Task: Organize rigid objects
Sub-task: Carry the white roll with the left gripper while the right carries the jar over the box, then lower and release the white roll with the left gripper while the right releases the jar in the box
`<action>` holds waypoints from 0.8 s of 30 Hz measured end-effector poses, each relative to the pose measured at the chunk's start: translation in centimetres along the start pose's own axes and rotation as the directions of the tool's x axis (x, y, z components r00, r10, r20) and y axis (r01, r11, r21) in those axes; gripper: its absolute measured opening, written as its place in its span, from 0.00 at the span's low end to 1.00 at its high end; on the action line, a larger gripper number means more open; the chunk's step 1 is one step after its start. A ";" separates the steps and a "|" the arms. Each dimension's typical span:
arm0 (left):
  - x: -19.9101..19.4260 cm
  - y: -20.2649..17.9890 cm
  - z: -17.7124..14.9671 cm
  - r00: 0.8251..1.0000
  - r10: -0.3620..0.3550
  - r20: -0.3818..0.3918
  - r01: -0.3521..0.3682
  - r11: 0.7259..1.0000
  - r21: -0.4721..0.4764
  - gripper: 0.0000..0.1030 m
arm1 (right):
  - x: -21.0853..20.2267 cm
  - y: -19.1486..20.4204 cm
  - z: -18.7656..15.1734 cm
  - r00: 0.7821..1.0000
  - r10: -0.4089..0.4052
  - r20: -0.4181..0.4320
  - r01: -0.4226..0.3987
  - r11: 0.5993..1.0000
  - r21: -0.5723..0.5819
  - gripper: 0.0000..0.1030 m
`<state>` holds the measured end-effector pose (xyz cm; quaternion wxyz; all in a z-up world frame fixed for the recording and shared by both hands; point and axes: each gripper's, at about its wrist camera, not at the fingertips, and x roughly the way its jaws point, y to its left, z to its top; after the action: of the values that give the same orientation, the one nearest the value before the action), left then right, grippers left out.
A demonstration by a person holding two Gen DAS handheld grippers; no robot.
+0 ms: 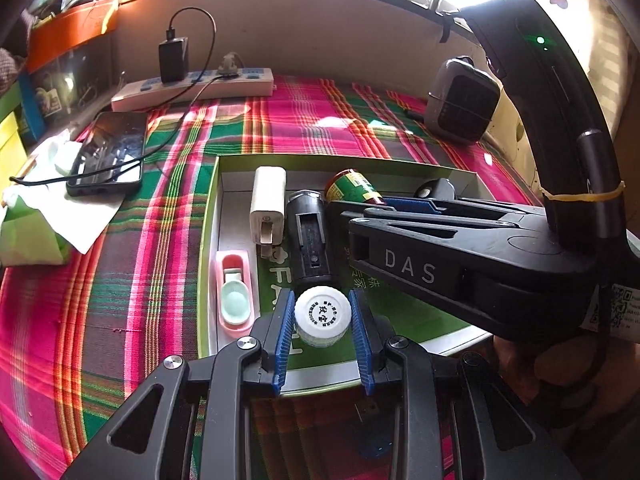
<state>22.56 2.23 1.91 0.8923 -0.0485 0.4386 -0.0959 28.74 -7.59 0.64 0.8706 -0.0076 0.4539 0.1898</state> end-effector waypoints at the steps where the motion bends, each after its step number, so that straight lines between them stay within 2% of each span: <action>1: 0.0 0.0 0.0 1.000 0.002 0.001 -0.002 1.000 0.001 0.26 | 0.1 0.1 0.0 1.000 0.002 -0.002 -0.002 1.000 -0.002 0.33; 9: 0.1 0.1 -0.1 1.000 0.012 0.005 -0.012 1.000 0.004 0.26 | 0.8 1.0 0.3 0.999 0.040 -0.008 -0.040 0.999 -0.018 0.33; 24: 0.2 0.0 -0.1 1.000 0.025 0.004 -0.025 1.000 0.014 0.26 | 1.3 1.3 0.2 0.999 0.039 -0.002 -0.039 0.999 -0.036 0.33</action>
<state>22.61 2.21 1.71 0.8945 -0.0368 0.4369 -0.0877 29.09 -5.94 -0.04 0.8662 -0.0146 0.4510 0.2147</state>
